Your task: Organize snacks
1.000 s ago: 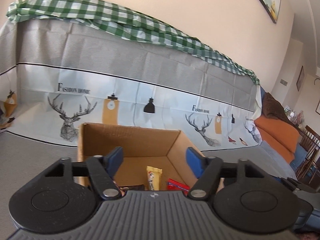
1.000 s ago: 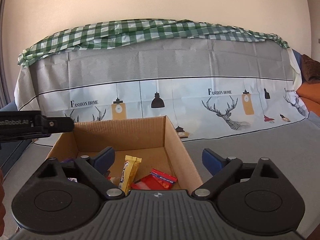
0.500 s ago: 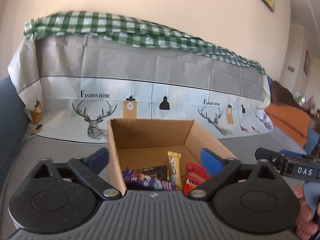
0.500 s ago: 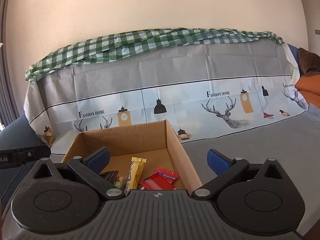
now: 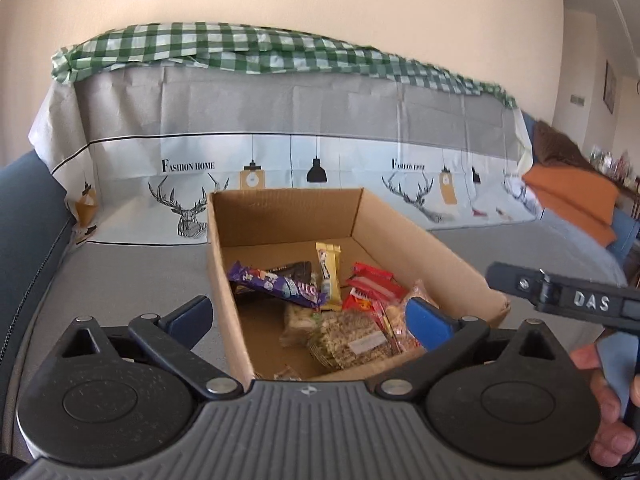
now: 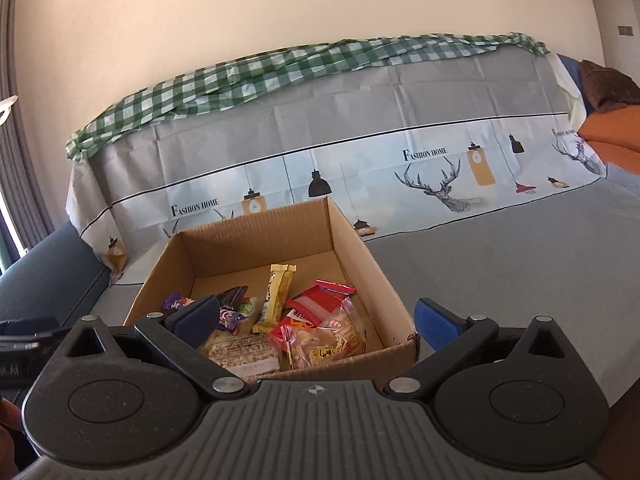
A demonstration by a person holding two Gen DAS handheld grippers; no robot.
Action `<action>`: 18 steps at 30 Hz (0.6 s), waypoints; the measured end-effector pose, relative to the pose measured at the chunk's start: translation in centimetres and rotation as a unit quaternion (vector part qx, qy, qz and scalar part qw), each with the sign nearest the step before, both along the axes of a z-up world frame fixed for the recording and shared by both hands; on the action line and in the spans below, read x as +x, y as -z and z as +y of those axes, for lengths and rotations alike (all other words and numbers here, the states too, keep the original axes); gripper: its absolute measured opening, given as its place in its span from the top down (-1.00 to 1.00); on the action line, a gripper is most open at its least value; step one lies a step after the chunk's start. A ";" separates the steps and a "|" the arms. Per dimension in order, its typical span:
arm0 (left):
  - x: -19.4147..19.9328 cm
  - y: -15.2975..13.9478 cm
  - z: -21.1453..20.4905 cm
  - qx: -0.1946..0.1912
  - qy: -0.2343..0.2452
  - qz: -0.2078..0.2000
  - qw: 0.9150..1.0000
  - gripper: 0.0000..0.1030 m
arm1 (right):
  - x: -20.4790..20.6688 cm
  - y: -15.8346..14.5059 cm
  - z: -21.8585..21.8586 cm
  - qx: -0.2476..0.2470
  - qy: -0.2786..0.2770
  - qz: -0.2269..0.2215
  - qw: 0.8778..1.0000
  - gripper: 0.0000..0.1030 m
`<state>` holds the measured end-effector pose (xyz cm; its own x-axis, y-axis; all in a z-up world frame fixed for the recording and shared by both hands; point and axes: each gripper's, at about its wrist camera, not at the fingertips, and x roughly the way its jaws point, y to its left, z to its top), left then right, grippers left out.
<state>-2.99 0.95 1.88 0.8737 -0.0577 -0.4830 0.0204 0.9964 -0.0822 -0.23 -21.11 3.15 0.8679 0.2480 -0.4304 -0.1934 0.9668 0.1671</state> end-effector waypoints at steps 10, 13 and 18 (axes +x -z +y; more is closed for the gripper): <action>3.6 1.4 0.7 -0.042 -0.045 0.064 0.996 -0.99 | 0.8 0.8 1.4 -0.028 -0.027 0.006 0.999 -0.99; 4.4 1.7 1.1 -0.048 -0.056 0.074 0.995 -0.99 | 1.3 1.0 1.3 -0.030 -0.026 0.010 0.999 -0.99; 4.8 1.9 1.4 -0.051 -0.058 0.079 0.994 -0.99 | 2.0 1.2 1.0 -0.025 -0.023 0.015 0.999 -0.99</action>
<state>1.79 2.37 0.02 0.7908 -0.0163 -0.6118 -0.1152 0.9778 -0.1750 1.72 -20.06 1.92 0.8426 0.2642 -0.4692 -0.2329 0.9645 0.1248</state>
